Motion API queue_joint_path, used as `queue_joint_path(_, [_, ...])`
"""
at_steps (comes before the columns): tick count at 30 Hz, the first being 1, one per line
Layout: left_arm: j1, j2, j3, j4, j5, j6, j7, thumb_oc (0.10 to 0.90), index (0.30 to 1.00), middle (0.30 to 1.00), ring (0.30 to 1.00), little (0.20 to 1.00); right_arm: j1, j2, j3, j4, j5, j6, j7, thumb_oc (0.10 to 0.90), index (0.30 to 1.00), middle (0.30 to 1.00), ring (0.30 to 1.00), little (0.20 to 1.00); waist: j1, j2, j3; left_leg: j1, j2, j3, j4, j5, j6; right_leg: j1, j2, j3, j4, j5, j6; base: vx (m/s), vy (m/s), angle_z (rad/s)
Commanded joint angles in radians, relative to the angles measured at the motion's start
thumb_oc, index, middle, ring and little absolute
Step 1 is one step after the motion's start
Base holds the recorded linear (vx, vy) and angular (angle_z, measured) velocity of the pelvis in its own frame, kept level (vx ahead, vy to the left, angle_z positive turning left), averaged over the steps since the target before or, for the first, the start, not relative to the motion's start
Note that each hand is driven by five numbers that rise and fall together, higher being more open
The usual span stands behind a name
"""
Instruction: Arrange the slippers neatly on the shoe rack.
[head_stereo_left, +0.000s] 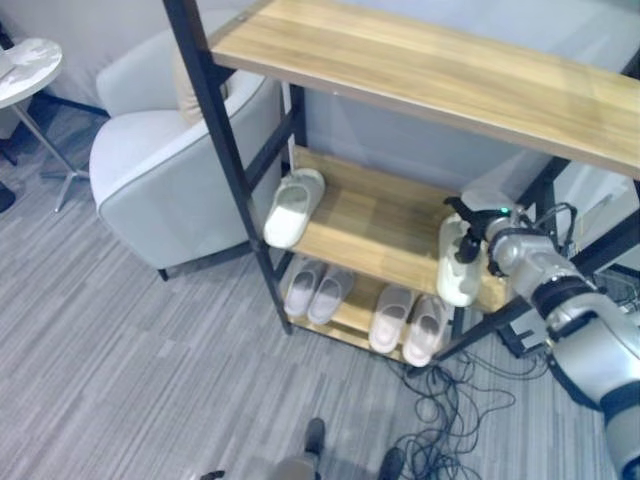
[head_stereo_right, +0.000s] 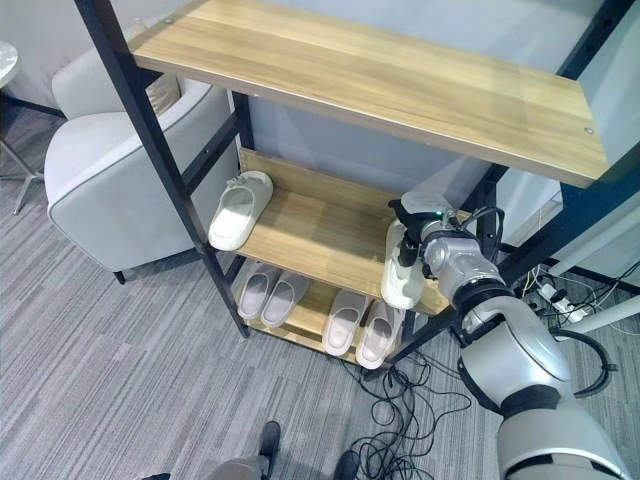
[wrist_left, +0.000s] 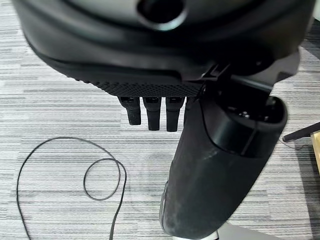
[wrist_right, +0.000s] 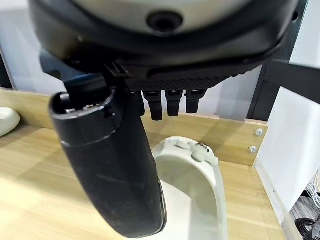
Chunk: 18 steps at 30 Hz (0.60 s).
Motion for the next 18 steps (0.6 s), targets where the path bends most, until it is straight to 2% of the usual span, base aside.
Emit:
queue_joint_path(1, [-0.021, 0.009, -0.018, 0.054, -0.03, -0.004, 0.01, 0.8, 0.9, 0.9, 0.9, 0.9, -0.137, -0.163, 0.004, -0.021, -0.016, 0.018, -0.061, 0.8, 0.9, 0.9, 0.9, 0.9, 0.02, 0.005, 0.025, 0.059, -0.008, -0.049, -0.071, -0.039, -0.022, 0.074, -0.018, 0.012, -0.002, 0.029, 0.071, 0.0, 0.0, 0.0])
queue_joint_path(7, [-0.026, 0.002, -0.031, 0.055, -0.037, -0.005, 0.019, 0.8, 0.9, 0.9, 0.9, 0.9, -0.168, -0.166, 0.011, 0.03, -0.032, 0.027, -0.081, 0.8, 0.9, 0.9, 0.9, 0.9, 0.021, 0.006, 0.027, 0.047, -0.011, -0.046, -0.071, -0.037, -0.024, 0.065, -0.019, 0.015, -0.002, 0.029, 0.07, 0.0, 0.0, 0.0])
queue_joint_path(18, [-0.045, -0.017, -0.075, 0.032, -0.024, -0.016, 0.045, 0.8, 0.9, 0.9, 0.9, 0.9, -0.183, -0.163, -0.005, 0.002, -0.063, 0.039, -0.162, 0.8, 0.9, 0.9, 0.9, 0.9, 0.031, 0.013, 0.045, 0.031, -0.016, -0.054, -0.071, -0.032, -0.024, 0.055, -0.02, -0.001, -0.002, 0.026, 0.073, 0.0, -0.001, 0.0])
